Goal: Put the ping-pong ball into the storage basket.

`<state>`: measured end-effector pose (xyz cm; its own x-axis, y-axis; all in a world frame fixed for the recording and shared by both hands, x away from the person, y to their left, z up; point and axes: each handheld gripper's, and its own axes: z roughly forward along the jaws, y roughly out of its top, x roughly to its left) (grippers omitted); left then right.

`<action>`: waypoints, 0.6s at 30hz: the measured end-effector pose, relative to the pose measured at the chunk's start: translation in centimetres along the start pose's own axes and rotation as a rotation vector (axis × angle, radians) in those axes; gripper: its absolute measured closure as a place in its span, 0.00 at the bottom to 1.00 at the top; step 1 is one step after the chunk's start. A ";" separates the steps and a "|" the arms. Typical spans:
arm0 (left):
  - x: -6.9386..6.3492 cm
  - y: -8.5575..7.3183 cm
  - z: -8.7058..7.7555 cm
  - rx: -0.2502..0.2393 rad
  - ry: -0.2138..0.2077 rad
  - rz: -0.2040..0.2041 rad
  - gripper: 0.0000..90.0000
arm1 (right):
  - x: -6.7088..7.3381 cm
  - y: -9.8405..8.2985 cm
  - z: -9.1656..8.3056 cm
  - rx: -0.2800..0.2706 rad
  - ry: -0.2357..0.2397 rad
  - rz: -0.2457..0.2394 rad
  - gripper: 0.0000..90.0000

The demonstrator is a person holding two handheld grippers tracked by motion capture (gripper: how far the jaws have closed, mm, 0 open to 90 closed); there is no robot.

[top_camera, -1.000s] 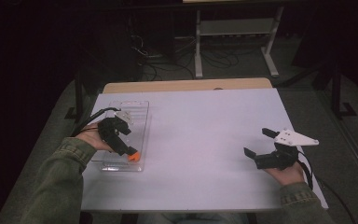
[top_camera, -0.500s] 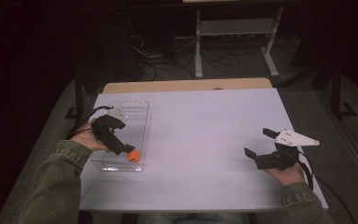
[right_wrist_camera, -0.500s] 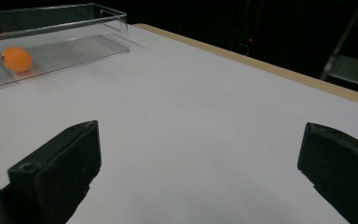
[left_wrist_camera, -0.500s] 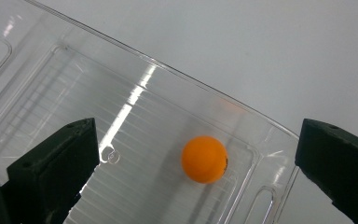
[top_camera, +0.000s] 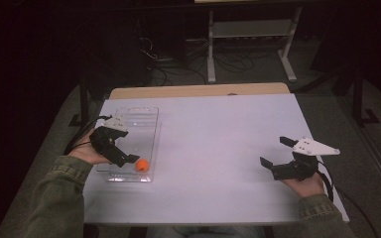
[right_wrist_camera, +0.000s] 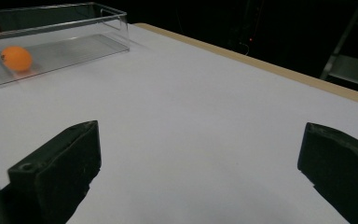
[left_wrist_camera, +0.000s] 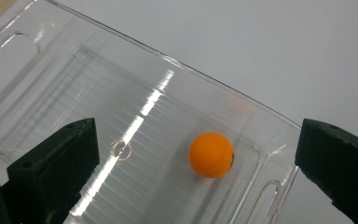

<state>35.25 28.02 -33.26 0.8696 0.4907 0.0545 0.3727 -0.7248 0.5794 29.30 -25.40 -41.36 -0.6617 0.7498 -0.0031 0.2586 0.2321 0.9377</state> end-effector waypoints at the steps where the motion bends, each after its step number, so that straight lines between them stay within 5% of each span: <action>1: 0.0 -0.1 -0.1 -0.007 0.002 0.002 0.00 | 0.0 0.0 0.0 0.000 0.000 0.000 0.00; 18: 0.2 -2.2 -2.0 -0.070 0.041 -0.050 0.00 | 0.0 0.0 0.0 0.004 0.000 0.000 0.00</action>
<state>33.98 30.66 -32.90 0.8362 0.5455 0.0564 0.3904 -0.6644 0.6374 29.30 -25.38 -41.38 -0.6616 0.7498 -0.0029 0.2615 0.2343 0.9364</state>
